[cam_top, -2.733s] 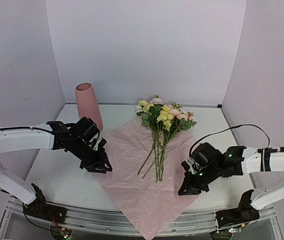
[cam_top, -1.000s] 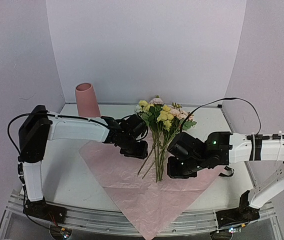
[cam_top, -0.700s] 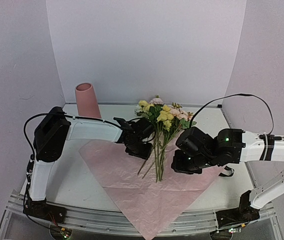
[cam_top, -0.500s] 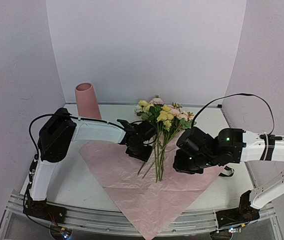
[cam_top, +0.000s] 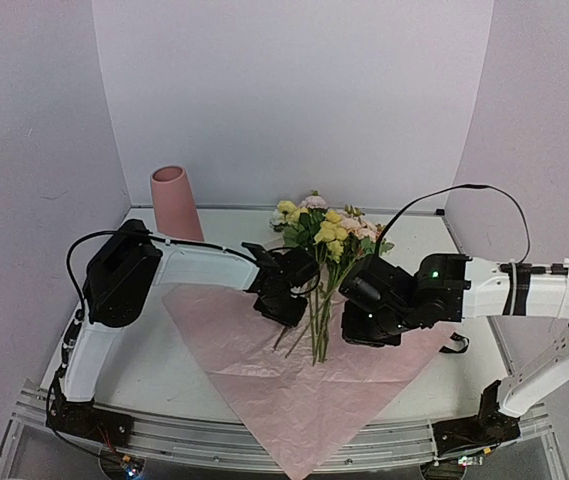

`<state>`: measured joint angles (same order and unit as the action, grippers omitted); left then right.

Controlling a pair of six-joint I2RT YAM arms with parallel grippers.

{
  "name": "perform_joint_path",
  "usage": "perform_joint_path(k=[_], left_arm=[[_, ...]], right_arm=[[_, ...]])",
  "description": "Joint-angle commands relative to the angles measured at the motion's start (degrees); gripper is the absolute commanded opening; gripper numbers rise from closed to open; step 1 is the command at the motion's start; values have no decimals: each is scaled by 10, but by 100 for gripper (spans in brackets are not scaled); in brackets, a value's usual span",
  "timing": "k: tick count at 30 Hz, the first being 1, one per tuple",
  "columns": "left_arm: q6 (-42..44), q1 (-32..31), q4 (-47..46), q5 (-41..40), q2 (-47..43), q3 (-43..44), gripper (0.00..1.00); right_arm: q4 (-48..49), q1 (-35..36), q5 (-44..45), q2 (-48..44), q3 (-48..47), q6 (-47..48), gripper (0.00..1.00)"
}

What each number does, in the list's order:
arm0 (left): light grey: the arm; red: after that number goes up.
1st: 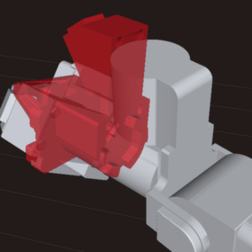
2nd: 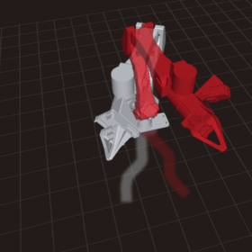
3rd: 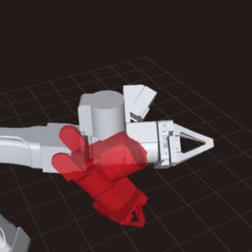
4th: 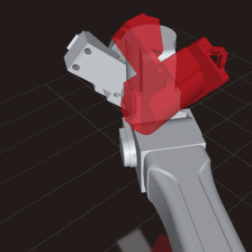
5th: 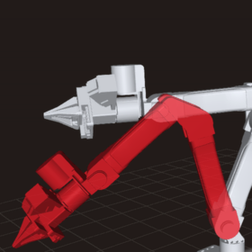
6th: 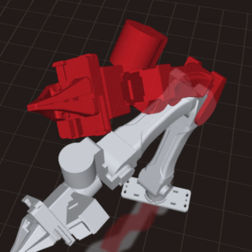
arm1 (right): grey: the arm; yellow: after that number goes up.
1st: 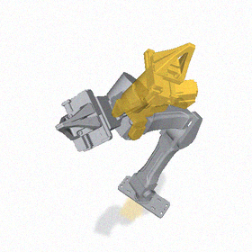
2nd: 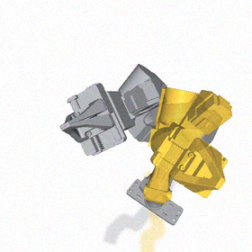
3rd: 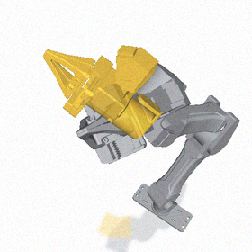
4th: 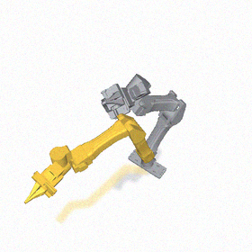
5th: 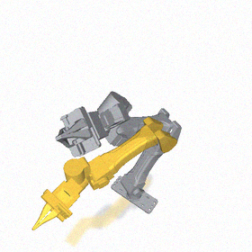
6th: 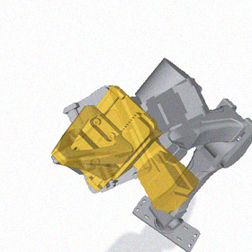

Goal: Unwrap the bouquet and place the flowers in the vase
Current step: Pick up the fake flower from the wrapping paper.

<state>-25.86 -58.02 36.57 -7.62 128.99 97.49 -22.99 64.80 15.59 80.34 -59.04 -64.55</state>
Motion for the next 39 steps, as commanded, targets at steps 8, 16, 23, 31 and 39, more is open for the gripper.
perform_joint_path(k=[8, 16, 23, 31, 39], left_arm=[[25, -5, 55, 3, -21, 48, 3], [10, 0, 72, -10, -50, 28, 26], [26, 4, 69, -9, -47, 13, 26], [34, 15, 35, 40, -63, 23, 14], [48, 15, 24, 108, -61, 7, 13]], right_arm=[[-37, -19, 31, 26, -53, 3, 18], [-36, -41, 30, 47, -74, 9, 18], [-36, -49, 21, 80, -100, 15, 18], [-29, -67, 9, 91, -96, -26, 16], [-22, -73, 5, 97, -93, -29, 16]])
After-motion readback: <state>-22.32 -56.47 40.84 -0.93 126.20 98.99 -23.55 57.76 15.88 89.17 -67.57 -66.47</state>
